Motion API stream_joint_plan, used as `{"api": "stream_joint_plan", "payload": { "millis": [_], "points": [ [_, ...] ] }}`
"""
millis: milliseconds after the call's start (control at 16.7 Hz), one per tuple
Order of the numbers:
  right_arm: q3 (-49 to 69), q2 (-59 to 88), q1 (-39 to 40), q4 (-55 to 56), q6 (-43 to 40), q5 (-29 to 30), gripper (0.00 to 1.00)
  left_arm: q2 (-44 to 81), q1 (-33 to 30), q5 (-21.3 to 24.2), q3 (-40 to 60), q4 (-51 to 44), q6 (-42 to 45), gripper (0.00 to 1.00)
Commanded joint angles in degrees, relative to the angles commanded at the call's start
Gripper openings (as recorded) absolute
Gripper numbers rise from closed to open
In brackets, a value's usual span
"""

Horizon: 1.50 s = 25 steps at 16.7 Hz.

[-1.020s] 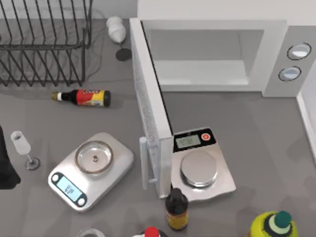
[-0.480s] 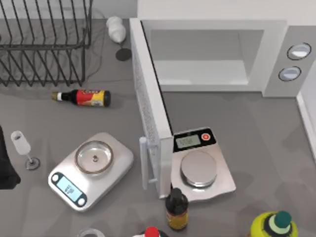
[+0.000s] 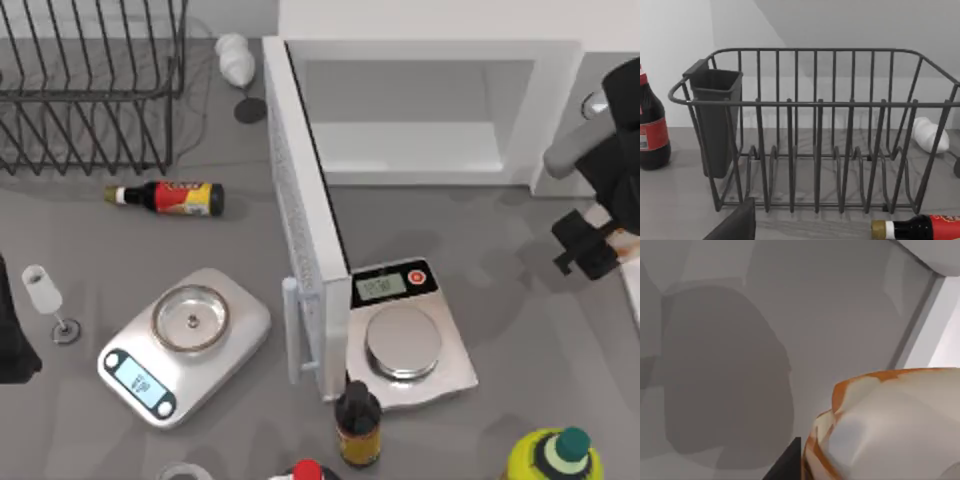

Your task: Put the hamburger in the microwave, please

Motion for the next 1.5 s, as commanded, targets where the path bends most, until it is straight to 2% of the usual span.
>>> {"api": "stream_joint_plan", "payload": {
  "millis": [420,660,900,1260,1500],
  "points": [
    [3.9,17.3,13.7,41.1,22.4,12.6,0.0,0.0,0.0,0.0,0.0,0.0,0.0,1.0],
    [4.7,23.8,19.3,56.5,32.2,17.9,0.0,0.0,0.0,0.0,0.0,0.0,0.0,1.0],
    [4.9,26.4,21.7,62.1,36.4,20.0,0.0,0.0,0.0,0.0,0.0,0.0,0.0,1.0],
    [5.1,26.5,21.3,61.8,36.4,19.8,0.0,0.0,0.0,0.0,0.0,0.0,0.0,1.0],
    [12.0,29.9,20.2,60.0,35.8,18.8,0.0,0.0,0.0,0.0,0.0,0.0,0.0,1.0]
  ]
}}
